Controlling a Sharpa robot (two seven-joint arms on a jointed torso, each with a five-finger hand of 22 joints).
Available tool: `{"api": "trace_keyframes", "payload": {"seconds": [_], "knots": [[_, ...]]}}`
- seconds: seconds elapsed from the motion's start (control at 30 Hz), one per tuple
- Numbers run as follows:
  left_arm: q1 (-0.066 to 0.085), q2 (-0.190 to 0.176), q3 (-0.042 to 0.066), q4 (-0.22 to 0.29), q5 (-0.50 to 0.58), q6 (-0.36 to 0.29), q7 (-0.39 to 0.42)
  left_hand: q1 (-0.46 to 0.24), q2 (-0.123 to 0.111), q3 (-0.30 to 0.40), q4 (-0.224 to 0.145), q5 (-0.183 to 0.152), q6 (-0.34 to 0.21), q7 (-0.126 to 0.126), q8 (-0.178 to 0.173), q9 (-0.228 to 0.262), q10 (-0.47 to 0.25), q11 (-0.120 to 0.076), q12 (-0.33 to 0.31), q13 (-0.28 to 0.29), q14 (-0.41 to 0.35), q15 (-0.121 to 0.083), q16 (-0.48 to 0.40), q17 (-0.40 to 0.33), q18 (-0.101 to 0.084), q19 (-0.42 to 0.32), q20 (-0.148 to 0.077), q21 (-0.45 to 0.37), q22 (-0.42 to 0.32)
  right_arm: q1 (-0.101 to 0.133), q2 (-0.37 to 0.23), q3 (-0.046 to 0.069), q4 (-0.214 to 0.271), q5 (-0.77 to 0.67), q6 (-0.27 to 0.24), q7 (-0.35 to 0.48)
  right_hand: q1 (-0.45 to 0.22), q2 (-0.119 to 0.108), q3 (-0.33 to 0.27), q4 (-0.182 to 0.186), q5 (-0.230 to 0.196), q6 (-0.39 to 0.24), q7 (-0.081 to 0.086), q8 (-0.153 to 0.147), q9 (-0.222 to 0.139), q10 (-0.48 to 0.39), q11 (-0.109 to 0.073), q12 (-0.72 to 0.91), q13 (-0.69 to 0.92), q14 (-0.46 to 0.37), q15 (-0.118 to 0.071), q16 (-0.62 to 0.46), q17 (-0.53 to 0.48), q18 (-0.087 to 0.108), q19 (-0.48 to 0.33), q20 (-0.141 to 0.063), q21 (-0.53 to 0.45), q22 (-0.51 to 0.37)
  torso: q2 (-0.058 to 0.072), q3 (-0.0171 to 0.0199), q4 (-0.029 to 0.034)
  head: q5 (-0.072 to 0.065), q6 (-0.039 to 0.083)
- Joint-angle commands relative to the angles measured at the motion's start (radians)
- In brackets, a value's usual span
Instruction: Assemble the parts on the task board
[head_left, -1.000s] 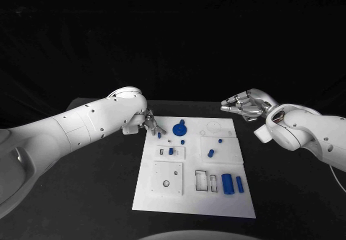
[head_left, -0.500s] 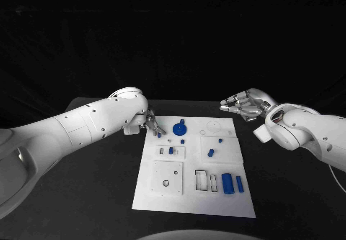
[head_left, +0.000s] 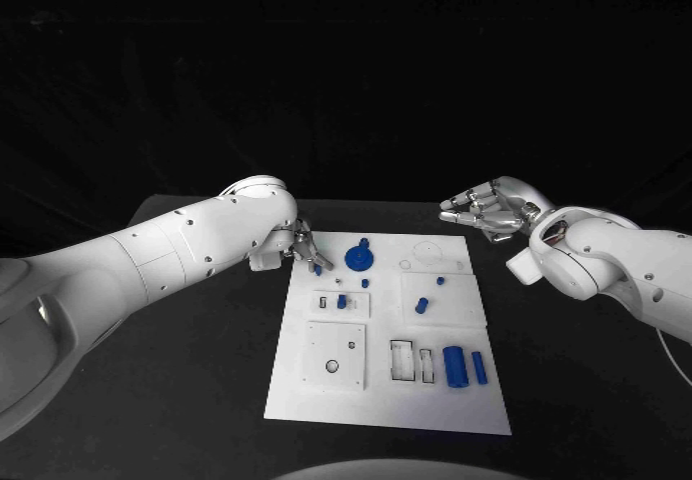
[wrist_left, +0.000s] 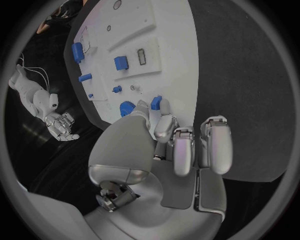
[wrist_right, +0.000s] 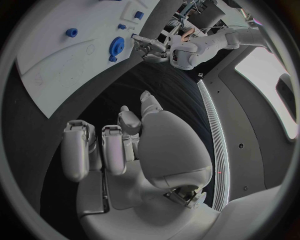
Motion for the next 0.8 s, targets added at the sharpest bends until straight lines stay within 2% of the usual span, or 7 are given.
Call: {"api": "trace_keyframes", "payload": {"seconds": [0.03,0.3,0.5,0.57,0.63,0.7,0.8], "knots": [[0.000,0.002,0.000,-0.001,0.009,-0.005,0.009,0.017,0.002,0.013,-0.001,0.005,-0.007,-0.002,0.005,0.001,0.005,-0.002,0.004,-0.001,0.104,-0.005,0.003,0.263,-0.003,0.052,-0.007,0.001,0.115,-0.001,0.002,0.000,0.000,-0.001,0.016,0.010,-0.002,0.008,-0.004,-0.001,0.005,-0.005,0.000,-0.001,0.001,-0.008,0.000,-0.001,-0.001,0.062,0.006,-0.007,0.071,0.011,-0.005,-0.001,-0.004,-0.001,0.000,-0.0001,-0.0002,0.000,0.000],[0.000,0.002,0.000,-0.001,0.010,-0.002,0.008,0.093,0.032,0.083,-0.025,0.006,-0.016,-0.008,0.007,-0.001,0.003,-0.007,0.002,-0.004,0.104,-0.009,0.003,0.263,-0.002,0.051,-0.010,-0.002,0.112,-0.003,0.002,0.000,-0.001,0.000,0.017,0.009,-0.002,0.008,-0.004,-0.001,0.005,-0.005,0.000,-0.001,0.001,-0.008,0.000,-0.001,-0.001,0.062,0.006,-0.007,0.071,0.011,-0.005,-0.001,-0.004,-0.001,0.000,-0.0004,0.0001,0.001,-0.002],[0.000,0.001,0.000,0.000,0.011,-0.007,0.013,0.213,0.055,0.225,-0.093,0.034,-0.038,-0.011,-0.001,-0.007,-0.006,-0.012,-0.010,-0.012,0.104,-0.016,0.003,0.263,0.000,0.048,-0.018,-0.009,0.106,-0.003,0.002,0.000,-0.002,0.000,0.019,0.009,-0.002,0.008,-0.004,-0.001,0.005,-0.005,0.000,-0.001,0.001,-0.008,0.000,-0.001,-0.001,0.062,0.006,-0.007,0.071,0.011,-0.005,-0.001,-0.004,-0.001,-0.001,-0.0007,0.0003,0.001,-0.004],[0.000,0.001,0.000,0.000,0.013,-0.012,0.018,0.220,0.024,0.336,-0.110,0.076,-0.047,0.004,0.003,-0.006,-0.008,-0.003,-0.017,-0.017,0.104,-0.009,0.003,0.263,0.000,0.047,-0.016,-0.012,0.104,-0.003,0.002,0.000,-0.002,0.001,0.020,0.008,-0.002,0.008,-0.004,-0.001,0.005,-0.005,0.000,-0.001,0.001,-0.008,0.000,-0.001,-0.001,0.062,0.006,-0.007,0.071,0.011,-0.005,-0.001,-0.004,-0.001,-0.001,-0.0002,0.0003,0.001,-0.004],[0.000,-0.001,0.000,0.001,0.023,-0.017,0.025,0.197,-0.012,0.428,-0.117,0.071,-0.050,0.002,0.012,-0.003,-0.006,-0.004,-0.018,-0.020,0.104,-0.007,0.003,0.263,0.001,0.047,-0.010,-0.016,0.101,-0.004,0.002,0.000,-0.003,0.001,0.022,0.007,-0.002,0.008,-0.004,-0.001,0.005,-0.005,0.000,-0.001,0.001,-0.008,0.000,-0.001,-0.001,0.062,0.006,-0.007,0.071,0.011,-0.005,-0.001,-0.004,-0.001,-0.002,-0.0002,0.0001,0.001,-0.006],[0.000,-0.005,-0.001,0.005,0.037,-0.027,0.030,0.186,-0.024,0.477,-0.123,0.073,-0.050,0.002,0.018,0.000,-0.005,-0.003,-0.019,-0.022,0.104,-0.005,0.003,0.263,0.002,0.045,-0.009,-0.019,0.098,-0.004,0.003,0.000,-0.003,0.001,0.024,0.007,-0.002,0.008,-0.004,-0.001,0.005,-0.005,0.000,-0.001,0.001,-0.008,0.000,-0.001,-0.001,0.062,0.006,-0.007,0.071,0.011,-0.005,-0.001,-0.004,-0.001,-0.002,-0.0003,-0.0002,0.000,-0.006],[0.000,-0.018,-0.001,0.025,0.061,-0.059,0.032,0.132,-0.065,0.599,-0.143,0.072,-0.052,0.003,0.039,0.011,0.002,-0.003,-0.015,-0.021,0.104,-0.004,0.003,0.263,0.002,0.046,-0.007,-0.022,0.097,-0.004,0.003,0.000,-0.004,0.001,0.027,0.005,-0.002,0.008,-0.004,-0.001,0.005,-0.005,0.000,-0.001,0.001,-0.008,0.000,-0.001,-0.001,0.062,0.006,-0.007,0.071,0.011,-0.005,-0.001,-0.004,-0.001,-0.001,-0.0003,-0.0007,0.000,-0.005]]}}
